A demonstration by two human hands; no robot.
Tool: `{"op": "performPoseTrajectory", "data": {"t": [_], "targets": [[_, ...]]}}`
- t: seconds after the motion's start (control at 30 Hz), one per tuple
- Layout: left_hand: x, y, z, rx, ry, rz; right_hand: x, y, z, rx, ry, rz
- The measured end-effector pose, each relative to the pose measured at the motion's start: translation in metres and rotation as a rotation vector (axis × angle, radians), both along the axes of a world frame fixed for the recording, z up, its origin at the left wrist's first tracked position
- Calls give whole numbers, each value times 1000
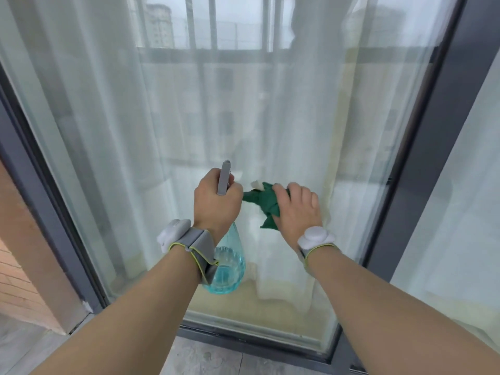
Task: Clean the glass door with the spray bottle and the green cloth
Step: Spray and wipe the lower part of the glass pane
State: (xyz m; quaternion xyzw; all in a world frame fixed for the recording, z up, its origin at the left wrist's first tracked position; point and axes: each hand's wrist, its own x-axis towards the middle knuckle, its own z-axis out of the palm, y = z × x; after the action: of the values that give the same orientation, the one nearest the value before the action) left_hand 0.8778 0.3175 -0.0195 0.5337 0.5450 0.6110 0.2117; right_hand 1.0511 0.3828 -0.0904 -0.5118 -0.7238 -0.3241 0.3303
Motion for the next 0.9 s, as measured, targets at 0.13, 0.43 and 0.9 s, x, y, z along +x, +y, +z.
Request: {"op": "performPoseTrajectory", "data": {"t": [0.13, 0.43, 0.9], "targets": [[30, -2, -3, -22, 38, -83, 49, -8, -2, -15, 201, -59], [56, -12, -25, -138, 52, -240, 41, -20, -30, 11, 830, -277], [60, 2, -12, -123, 18, -184, 80, -5, 63, 205, 1041, -307]]}}
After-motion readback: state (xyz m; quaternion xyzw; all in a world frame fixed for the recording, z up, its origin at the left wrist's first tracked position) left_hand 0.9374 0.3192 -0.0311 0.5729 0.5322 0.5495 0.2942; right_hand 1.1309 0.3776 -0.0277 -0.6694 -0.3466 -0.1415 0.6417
